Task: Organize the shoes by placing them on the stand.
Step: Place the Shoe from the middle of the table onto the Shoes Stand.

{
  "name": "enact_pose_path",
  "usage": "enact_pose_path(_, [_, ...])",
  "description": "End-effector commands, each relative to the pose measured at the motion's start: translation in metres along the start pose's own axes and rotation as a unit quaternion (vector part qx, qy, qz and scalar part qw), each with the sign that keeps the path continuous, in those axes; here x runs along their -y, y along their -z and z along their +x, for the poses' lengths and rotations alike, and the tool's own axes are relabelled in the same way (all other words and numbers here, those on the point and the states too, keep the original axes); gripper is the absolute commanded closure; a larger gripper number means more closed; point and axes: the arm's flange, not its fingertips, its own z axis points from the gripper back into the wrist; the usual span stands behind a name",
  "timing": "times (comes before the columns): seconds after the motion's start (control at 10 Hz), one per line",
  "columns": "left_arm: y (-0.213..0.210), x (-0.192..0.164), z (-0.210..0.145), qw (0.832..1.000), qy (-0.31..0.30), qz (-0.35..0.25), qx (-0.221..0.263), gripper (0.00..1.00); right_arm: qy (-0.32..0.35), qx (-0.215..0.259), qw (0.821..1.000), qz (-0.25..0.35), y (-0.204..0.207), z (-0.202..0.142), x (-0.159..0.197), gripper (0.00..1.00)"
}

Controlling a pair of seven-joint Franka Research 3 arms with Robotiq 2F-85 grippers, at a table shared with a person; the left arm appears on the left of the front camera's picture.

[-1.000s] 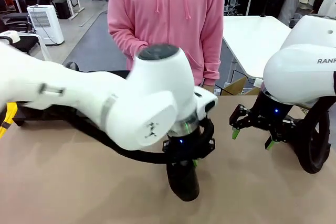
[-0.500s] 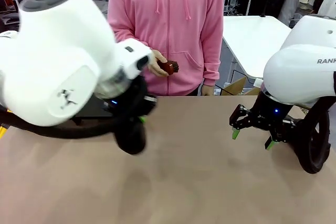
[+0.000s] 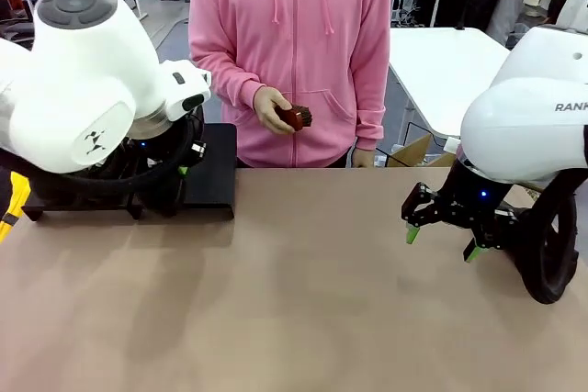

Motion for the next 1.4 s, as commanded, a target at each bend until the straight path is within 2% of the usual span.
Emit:
enact_pose_path(0.0, [0.020, -0.004, 0.030, 1.000, 0.001, 0.021, 0.010, 1.00, -0.006, -0.001, 1.000, 0.002, 0.000, 0.000, -0.001, 0.00])
enact_pose_path(0.3, [0.051, -0.027, 0.053, 0.999, 0.003, 0.047, 0.005, 1.00, -0.006, -0.001, 1.000, 0.002, 0.000, 0.000, -0.001, 0.00])
enact_pose_path(0.4, [0.061, -0.032, 0.060, 0.999, -0.007, 0.049, 0.019, 1.00, -0.006, -0.001, 1.000, 0.002, 0.000, 0.000, -0.001, 0.00])
enact_pose_path(0.9, [0.098, -0.032, 0.074, 0.998, -0.044, 0.049, 0.010, 1.00, -0.006, -0.001, 1.000, 0.002, 0.000, 0.000, -0.001, 0.00])
enact_pose_path(1.1, [0.102, -0.031, 0.070, 0.997, -0.047, 0.064, -0.003, 1.00, -0.006, -0.001, 1.000, 0.002, 0.000, 0.000, -0.001, 0.00])
enact_pose_path(1.3, [0.088, -0.029, 0.068, 0.996, -0.043, 0.076, -0.001, 1.00, -0.006, -0.001, 1.000, 0.002, 0.000, 0.000, -0.001, 0.00])
